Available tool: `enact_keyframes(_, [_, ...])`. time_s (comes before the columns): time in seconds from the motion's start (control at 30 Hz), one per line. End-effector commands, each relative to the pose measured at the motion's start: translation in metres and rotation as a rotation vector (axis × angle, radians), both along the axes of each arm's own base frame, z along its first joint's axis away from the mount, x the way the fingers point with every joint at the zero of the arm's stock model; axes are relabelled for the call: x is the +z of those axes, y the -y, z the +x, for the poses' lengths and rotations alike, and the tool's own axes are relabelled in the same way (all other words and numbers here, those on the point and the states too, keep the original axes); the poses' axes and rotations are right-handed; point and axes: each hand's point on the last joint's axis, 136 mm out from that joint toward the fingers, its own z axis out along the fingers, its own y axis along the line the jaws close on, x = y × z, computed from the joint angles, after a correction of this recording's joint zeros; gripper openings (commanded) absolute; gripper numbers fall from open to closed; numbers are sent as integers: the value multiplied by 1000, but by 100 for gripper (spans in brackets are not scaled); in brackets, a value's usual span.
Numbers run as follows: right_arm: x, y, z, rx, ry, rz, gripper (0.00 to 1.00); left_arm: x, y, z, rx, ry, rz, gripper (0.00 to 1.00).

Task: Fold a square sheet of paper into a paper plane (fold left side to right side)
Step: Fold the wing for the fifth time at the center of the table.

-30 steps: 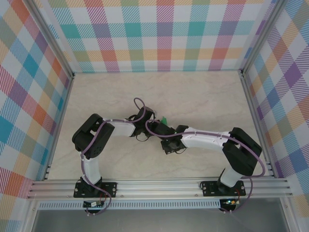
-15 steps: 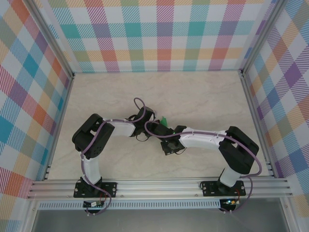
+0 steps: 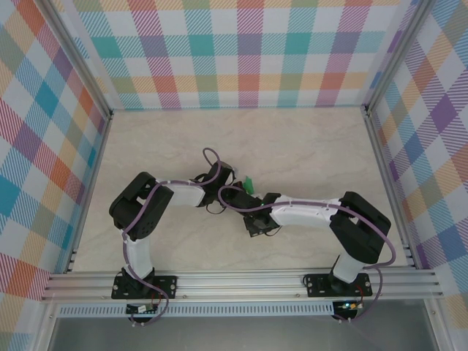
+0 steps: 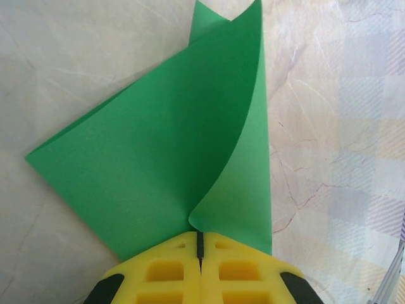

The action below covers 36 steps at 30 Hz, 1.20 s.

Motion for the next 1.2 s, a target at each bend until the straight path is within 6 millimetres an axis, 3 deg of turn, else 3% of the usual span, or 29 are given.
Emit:
enact_keyframes(0.0, [11,7,-9,0,9,41,24,-8,-10,10,21,6,36,0])
enact_keyframes(0.17, [39,-5,-10,62,54,291,48,-7,-11,9,13,10,43,0])
enact_keyframes(0.3, [62,-5,3,21,25,599,49,-6,-13,9,10,17,56,0])
enact_keyframes(0.47, [93,-12,27,-9,-14,932,42,-6,-18,10,8,22,69,0])
enact_keyframes(0.63, [83,-13,46,-87,-74,1086,35,-5,-18,11,11,23,63,0])
enact_keyframes(0.77, [76,-27,51,-82,-135,1161,31,-7,-19,11,12,18,62,0])
enact_keyframes(0.93, [62,-32,61,-102,-159,1143,29,-9,-19,10,13,14,63,0])
enact_keyframes(1.17, [39,-38,55,-118,-222,1110,27,-8,-19,11,15,17,60,0])
